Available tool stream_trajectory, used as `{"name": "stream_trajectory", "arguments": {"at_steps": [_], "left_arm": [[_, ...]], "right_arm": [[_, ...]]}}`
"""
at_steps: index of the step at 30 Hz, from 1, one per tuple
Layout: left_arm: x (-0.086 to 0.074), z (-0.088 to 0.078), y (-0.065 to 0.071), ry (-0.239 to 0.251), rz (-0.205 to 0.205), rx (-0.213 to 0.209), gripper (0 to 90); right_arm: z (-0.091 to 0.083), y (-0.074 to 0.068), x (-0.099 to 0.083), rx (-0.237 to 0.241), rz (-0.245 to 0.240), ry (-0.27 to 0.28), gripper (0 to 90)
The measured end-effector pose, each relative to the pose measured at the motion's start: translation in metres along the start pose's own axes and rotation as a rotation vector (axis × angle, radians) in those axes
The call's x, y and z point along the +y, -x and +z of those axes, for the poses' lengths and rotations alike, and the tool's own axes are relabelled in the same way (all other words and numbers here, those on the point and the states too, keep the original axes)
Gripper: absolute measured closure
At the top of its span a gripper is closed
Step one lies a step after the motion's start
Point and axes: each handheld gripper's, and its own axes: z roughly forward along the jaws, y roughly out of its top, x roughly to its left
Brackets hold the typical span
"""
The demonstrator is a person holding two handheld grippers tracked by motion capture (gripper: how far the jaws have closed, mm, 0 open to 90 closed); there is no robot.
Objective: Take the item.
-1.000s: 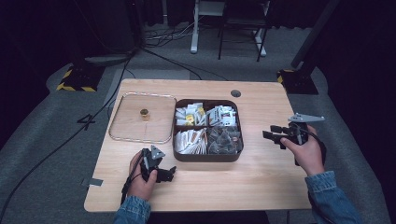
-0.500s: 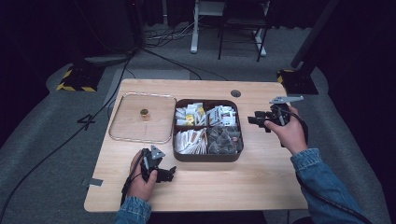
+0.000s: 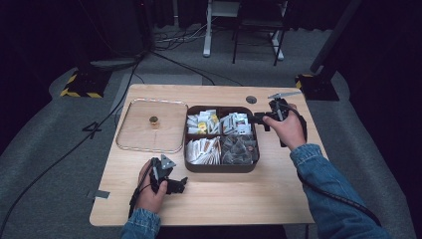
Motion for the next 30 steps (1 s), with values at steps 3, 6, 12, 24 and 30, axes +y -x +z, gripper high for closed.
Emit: {"name": "stream_trajectory", "arguments": {"at_steps": [3,6,12,24,30], "left_arm": [[0.001,0.001,-0.001,0.003,0.003,-0.001,0.0],[0.001,0.001,-0.002,-0.001,0.006,-0.003,0.0],[0.002,0.002,-0.004,0.000,0.000,0.000,0.0],[0.002,0.002,-0.004,-0.001,0.000,0.000,0.0],[0.002,0.002,-0.004,-0.001,0.000,0.001,0.0]], "right_arm": [[0.009,0.000,0.002,-0.007,0.013,0.001,53.3],[0.015,0.000,0.002,-0.004,0.021,-0.001,53.3],[0.031,-0.003,0.002,0.006,0.028,-0.026,53.3],[0.066,-0.016,-0.004,0.047,0.071,-0.095,60.2],[0.083,-0.020,-0.008,0.052,0.113,-0.107,65.9]]}}
